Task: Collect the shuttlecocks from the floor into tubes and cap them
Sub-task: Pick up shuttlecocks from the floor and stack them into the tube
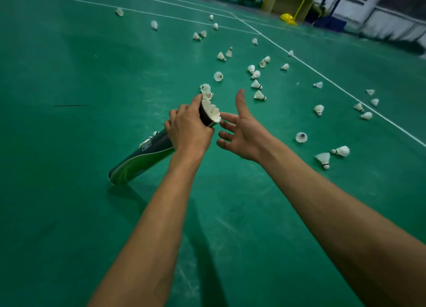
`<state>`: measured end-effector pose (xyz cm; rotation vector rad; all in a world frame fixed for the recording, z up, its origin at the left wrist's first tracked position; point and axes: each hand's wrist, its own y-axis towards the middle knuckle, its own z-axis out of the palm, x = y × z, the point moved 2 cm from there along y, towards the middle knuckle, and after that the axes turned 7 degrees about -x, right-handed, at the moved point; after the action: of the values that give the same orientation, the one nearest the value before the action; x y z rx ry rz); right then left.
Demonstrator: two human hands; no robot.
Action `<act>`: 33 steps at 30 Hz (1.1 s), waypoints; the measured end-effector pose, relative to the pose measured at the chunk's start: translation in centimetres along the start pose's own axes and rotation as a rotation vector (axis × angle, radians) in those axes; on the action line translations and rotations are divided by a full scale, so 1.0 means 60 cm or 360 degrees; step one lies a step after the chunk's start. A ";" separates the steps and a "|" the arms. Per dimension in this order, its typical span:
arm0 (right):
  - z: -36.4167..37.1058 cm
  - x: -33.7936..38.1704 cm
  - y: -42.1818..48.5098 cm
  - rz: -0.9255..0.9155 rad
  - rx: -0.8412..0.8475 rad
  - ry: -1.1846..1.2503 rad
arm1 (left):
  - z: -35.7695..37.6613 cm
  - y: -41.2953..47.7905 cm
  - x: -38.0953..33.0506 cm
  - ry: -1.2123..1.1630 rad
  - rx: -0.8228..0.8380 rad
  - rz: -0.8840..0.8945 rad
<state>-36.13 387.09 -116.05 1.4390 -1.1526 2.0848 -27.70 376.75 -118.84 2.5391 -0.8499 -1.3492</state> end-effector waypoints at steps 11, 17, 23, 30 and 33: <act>0.119 -0.115 0.109 0.0183 0.0270 0.0062 | -0.021 0.028 0.154 0.0439 -0.0163 -0.0076; 0.172 -0.194 0.184 0.0349 0.0362 -0.0205 | -0.042 0.031 0.251 0.0721 -0.0081 -0.0266; 0.197 -0.254 0.284 -0.0198 0.0120 -0.1256 | -0.063 0.027 0.289 0.0876 0.0050 -0.0347; 0.229 -0.314 0.373 -0.0481 0.0254 -0.2034 | -0.094 0.016 0.300 0.0898 0.0035 -0.0437; 0.233 -0.326 0.393 -0.0661 0.0134 -0.2254 | -0.096 -0.002 0.298 0.0932 0.0066 -0.0473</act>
<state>-35.46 364.85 -141.35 2.9604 -0.9229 0.6274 -15.22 366.38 -128.36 2.9288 -0.4005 -0.5624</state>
